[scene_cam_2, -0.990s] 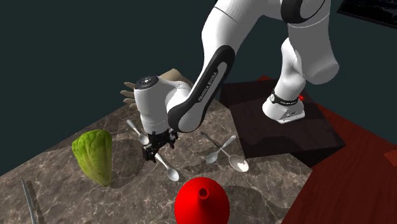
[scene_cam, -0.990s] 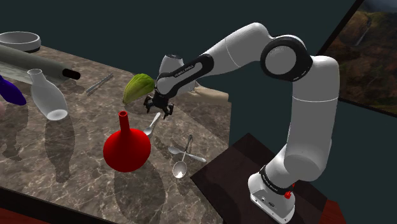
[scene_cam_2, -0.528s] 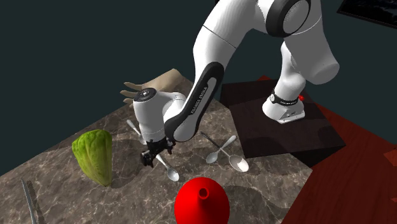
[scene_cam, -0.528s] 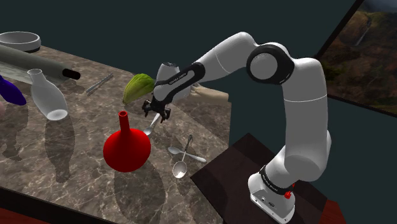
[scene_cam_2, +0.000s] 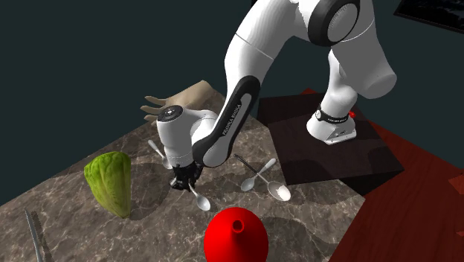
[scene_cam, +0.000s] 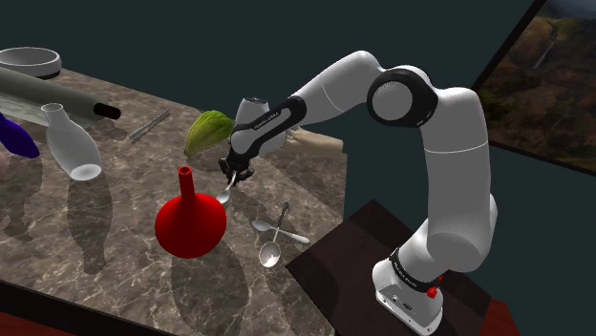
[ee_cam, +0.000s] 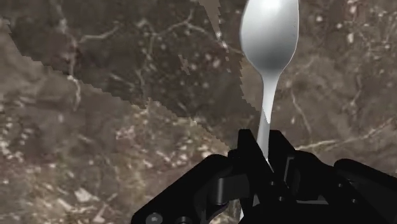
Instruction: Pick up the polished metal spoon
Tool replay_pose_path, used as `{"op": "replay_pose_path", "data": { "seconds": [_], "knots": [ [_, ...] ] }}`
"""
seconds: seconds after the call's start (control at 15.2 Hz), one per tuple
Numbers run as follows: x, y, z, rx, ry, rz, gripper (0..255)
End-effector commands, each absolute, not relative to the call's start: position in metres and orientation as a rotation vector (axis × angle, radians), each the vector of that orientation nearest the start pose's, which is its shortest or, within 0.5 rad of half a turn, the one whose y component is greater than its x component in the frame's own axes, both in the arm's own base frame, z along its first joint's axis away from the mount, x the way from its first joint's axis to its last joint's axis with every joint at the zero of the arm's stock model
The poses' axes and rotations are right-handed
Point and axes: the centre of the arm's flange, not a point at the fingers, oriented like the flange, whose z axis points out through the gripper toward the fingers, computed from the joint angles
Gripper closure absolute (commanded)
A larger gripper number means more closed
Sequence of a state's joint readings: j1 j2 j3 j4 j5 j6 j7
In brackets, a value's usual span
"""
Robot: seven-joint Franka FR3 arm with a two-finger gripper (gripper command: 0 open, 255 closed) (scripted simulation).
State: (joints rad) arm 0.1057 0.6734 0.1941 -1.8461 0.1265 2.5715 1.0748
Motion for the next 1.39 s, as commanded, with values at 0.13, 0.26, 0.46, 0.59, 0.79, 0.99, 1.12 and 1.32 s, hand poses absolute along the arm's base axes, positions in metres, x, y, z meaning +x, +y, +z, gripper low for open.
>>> {"op": "replay_pose_path", "data": {
  "seconds": [0.13, 0.26, 0.46, 0.59, 0.79, 0.99, 1.12, 1.32],
  "knots": [
    [0.622, 0.186, 0.168, -2.634, 1.309, 0.090, 255],
    [0.623, 0.186, 0.168, -2.634, 1.309, 0.089, 255],
    [0.623, 0.186, 0.184, -2.634, 1.309, 0.089, 255],
    [0.623, 0.186, 0.194, -2.634, 1.309, 0.089, 255],
    [0.623, 0.186, 0.210, -2.634, 1.309, 0.089, 255],
    [0.623, 0.186, 0.226, -2.634, 1.309, 0.089, 255],
    [0.623, 0.186, 0.237, -2.634, 1.309, 0.089, 255],
    [0.623, 0.186, 0.248, -2.634, 1.309, 0.089, 255]
  ]
}}
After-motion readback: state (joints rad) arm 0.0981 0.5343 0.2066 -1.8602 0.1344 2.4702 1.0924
